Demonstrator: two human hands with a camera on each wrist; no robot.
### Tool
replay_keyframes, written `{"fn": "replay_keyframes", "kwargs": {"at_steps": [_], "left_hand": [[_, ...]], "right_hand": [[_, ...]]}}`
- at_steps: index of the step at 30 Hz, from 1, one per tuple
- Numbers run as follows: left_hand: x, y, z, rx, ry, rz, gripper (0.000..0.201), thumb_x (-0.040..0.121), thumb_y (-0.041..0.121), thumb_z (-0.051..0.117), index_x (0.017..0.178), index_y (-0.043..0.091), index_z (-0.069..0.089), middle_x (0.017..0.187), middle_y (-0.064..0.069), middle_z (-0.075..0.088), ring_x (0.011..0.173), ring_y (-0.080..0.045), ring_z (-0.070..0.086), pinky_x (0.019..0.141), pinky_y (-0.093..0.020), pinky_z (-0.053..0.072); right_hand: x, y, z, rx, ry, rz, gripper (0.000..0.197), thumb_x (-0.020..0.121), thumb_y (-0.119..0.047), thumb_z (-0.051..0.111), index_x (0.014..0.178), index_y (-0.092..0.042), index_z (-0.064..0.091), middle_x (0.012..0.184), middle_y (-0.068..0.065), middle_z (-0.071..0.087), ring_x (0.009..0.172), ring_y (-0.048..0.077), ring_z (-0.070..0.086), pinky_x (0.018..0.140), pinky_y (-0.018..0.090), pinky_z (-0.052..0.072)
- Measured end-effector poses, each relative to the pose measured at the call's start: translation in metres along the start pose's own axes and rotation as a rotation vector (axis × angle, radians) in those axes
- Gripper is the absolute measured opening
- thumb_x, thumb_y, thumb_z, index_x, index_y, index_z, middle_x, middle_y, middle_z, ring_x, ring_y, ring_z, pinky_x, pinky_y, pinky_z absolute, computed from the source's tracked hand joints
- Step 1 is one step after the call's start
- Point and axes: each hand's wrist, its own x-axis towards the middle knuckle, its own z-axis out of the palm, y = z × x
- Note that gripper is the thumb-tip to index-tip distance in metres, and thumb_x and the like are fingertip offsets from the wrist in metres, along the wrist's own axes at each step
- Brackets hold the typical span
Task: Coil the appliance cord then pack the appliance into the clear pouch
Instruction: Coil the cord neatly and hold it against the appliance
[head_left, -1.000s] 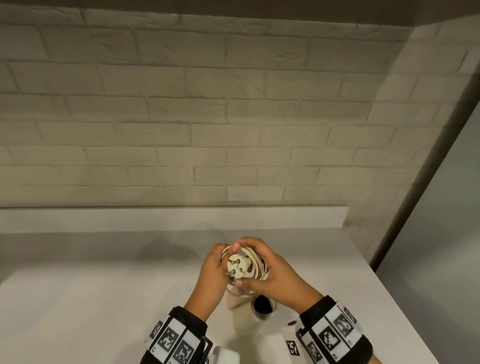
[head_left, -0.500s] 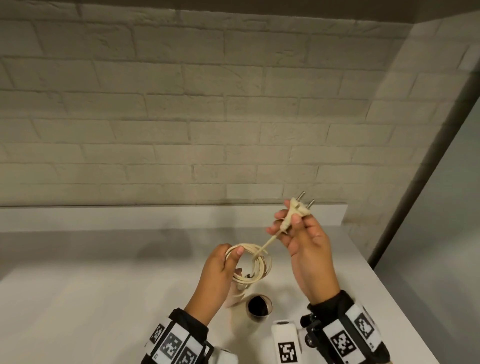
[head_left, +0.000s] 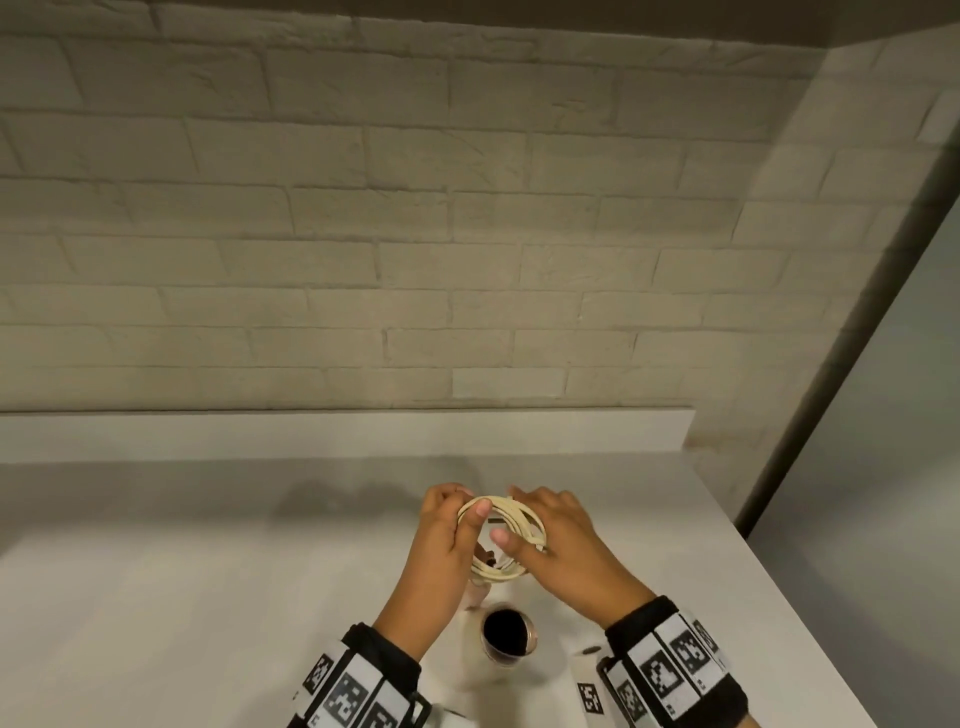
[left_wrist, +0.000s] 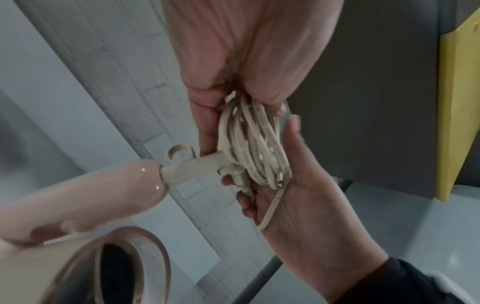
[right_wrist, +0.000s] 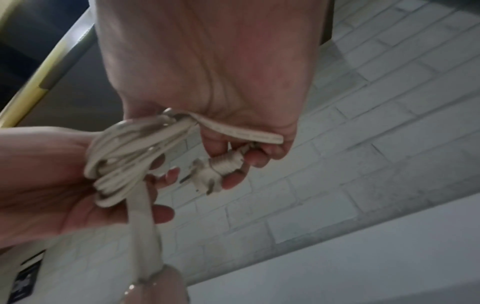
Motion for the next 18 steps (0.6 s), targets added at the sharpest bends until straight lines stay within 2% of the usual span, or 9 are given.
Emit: {"fn": "replay_keyframes", "kwargs": {"at_steps": [2, 3, 4, 7, 9, 11, 13, 15, 18], "left_hand": [[0.0015, -0.001, 0.0013, -0.001, 0.011, -0.034, 0.016, 0.093, 0.021, 0.044, 0.095, 0.01, 0.056, 0.109, -0.004, 0.044, 0.091, -0.026, 0.057, 0.086, -0.027, 0.046], [0.0022, -0.002, 0.0015, -0.004, 0.009, -0.049, 0.018, 0.093, 0.022, 0.044, 0.096, 0.009, 0.056, 0.11, -0.005, 0.043, 0.093, -0.026, 0.057, 0.088, -0.029, 0.046], [0.0025, -0.0026, 0.0017, -0.003, 0.001, -0.056, 0.019, 0.093, 0.023, 0.044, 0.096, 0.009, 0.056, 0.11, -0.005, 0.042, 0.092, -0.023, 0.056, 0.087, -0.025, 0.045], [0.0018, -0.0007, 0.0017, 0.035, -0.042, -0.059, 0.019, 0.094, 0.025, 0.042, 0.091, 0.013, 0.056, 0.106, -0.004, 0.044, 0.091, -0.006, 0.052, 0.076, -0.002, 0.037], [0.002, -0.0006, 0.0016, 0.03, -0.065, -0.076, 0.019, 0.094, 0.027, 0.041, 0.088, 0.016, 0.056, 0.105, -0.005, 0.048, 0.091, -0.003, 0.052, 0.072, 0.001, 0.036], [0.0019, -0.0004, 0.0011, -0.001, -0.081, -0.094, 0.019, 0.093, 0.032, 0.041, 0.085, 0.023, 0.055, 0.105, -0.007, 0.053, 0.093, -0.008, 0.055, 0.077, -0.005, 0.039], [0.0019, -0.0006, 0.0014, -0.061, -0.107, -0.126, 0.021, 0.088, 0.041, 0.041, 0.086, 0.027, 0.056, 0.106, -0.009, 0.056, 0.097, -0.015, 0.058, 0.088, -0.023, 0.046], [0.0023, -0.0005, 0.002, -0.102, -0.126, -0.164, 0.033, 0.081, 0.052, 0.042, 0.088, 0.025, 0.059, 0.106, -0.012, 0.06, 0.098, -0.022, 0.061, 0.092, -0.041, 0.049], [0.0044, -0.0002, 0.0024, -0.151, -0.168, -0.249, 0.048, 0.082, 0.058, 0.045, 0.094, 0.016, 0.062, 0.106, -0.018, 0.064, 0.097, -0.028, 0.064, 0.091, -0.047, 0.05]], "right_hand": [[0.0016, -0.0039, 0.0025, 0.133, -0.029, -0.004, 0.058, 0.071, -0.073, 0.048, 0.113, -0.033, 0.057, 0.102, -0.008, 0.059, 0.101, 0.012, 0.046, 0.091, 0.032, 0.04], [0.001, -0.005, 0.0031, 0.214, -0.028, -0.004, 0.041, 0.074, -0.058, 0.059, 0.109, -0.035, 0.058, 0.099, -0.007, 0.061, 0.1, 0.011, 0.049, 0.089, 0.032, 0.042], [-0.0001, -0.0047, 0.003, 0.298, -0.036, -0.01, 0.038, 0.075, -0.043, 0.067, 0.111, -0.04, 0.056, 0.1, -0.008, 0.063, 0.1, 0.01, 0.052, 0.088, 0.03, 0.043], [-0.0021, -0.0023, 0.001, 0.532, -0.079, -0.007, 0.091, 0.07, -0.018, 0.079, 0.137, -0.045, 0.023, 0.106, 0.001, 0.065, 0.095, 0.01, 0.063, 0.088, 0.023, 0.048], [-0.0001, 0.0011, 0.0011, 0.603, -0.105, -0.025, 0.104, 0.067, -0.012, 0.081, 0.142, -0.041, 0.014, 0.104, 0.01, 0.065, 0.091, 0.013, 0.065, 0.085, 0.024, 0.05], [0.0007, 0.0027, -0.0003, 0.657, -0.105, -0.041, 0.101, 0.068, -0.005, 0.079, 0.14, -0.037, 0.016, 0.1, 0.011, 0.062, 0.088, 0.013, 0.064, 0.082, 0.025, 0.05], [-0.0004, 0.0032, 0.0003, 0.678, -0.107, -0.051, 0.095, 0.069, -0.002, 0.077, 0.137, -0.038, 0.021, 0.099, 0.009, 0.06, 0.087, 0.014, 0.062, 0.082, 0.025, 0.05], [-0.0033, 0.0006, 0.0015, 0.708, -0.122, -0.054, 0.085, 0.071, 0.001, 0.071, 0.133, -0.039, 0.028, 0.099, 0.008, 0.059, 0.086, 0.014, 0.061, 0.082, 0.026, 0.05], [-0.0046, -0.0047, 0.0027, 0.758, -0.131, -0.064, 0.071, 0.072, 0.009, 0.062, 0.128, -0.029, 0.038, 0.094, 0.003, 0.058, 0.082, 0.01, 0.058, 0.076, 0.024, 0.049]]}}
